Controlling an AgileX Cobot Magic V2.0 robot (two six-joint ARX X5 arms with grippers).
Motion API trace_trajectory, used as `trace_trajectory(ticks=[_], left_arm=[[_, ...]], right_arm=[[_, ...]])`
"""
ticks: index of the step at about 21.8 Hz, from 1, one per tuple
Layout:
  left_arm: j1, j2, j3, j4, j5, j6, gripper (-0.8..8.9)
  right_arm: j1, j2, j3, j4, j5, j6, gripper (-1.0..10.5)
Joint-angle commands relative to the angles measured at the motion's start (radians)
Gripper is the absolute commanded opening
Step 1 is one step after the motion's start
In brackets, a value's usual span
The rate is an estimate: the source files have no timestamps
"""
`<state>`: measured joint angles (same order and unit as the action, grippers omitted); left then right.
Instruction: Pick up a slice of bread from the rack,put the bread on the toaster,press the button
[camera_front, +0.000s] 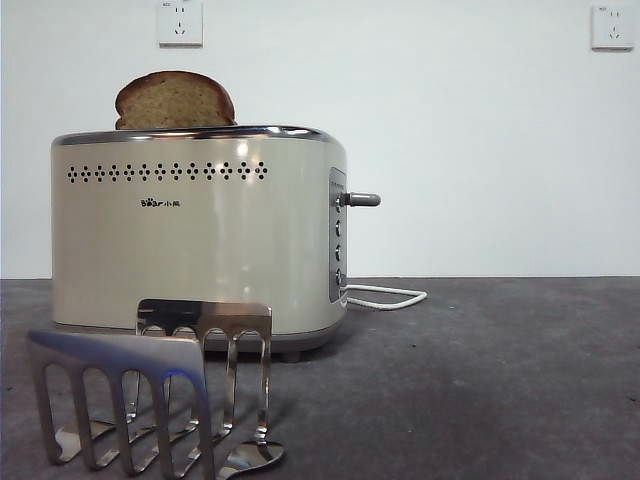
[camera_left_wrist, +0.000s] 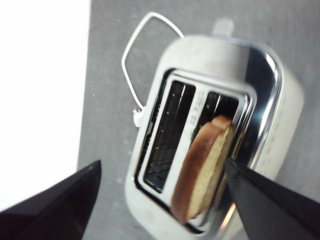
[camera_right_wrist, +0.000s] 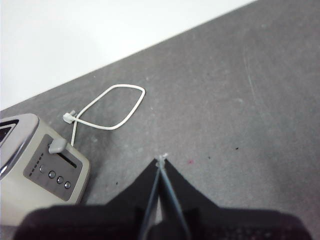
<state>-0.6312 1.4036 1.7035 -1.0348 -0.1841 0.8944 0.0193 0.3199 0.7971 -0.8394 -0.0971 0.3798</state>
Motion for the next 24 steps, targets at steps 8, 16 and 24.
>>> trace_trajectory(ticks=[8,16,24], left_arm=[[-0.005,-0.105,0.002,-0.145,0.001,-0.618,0.53],[-0.005,-0.153,0.002,-0.284,0.019,-0.859,-0.09],[-0.005,-0.212,-0.002,-0.285,0.195,-0.902,-0.09]], right_arm=[[0.000,0.188,0.002,0.237,-0.457,0.033,0.0],[0.006,0.550,0.011,0.547,-0.780,0.234,0.0],[0.122,0.925,0.119,0.669,-0.778,0.261,0.0]])
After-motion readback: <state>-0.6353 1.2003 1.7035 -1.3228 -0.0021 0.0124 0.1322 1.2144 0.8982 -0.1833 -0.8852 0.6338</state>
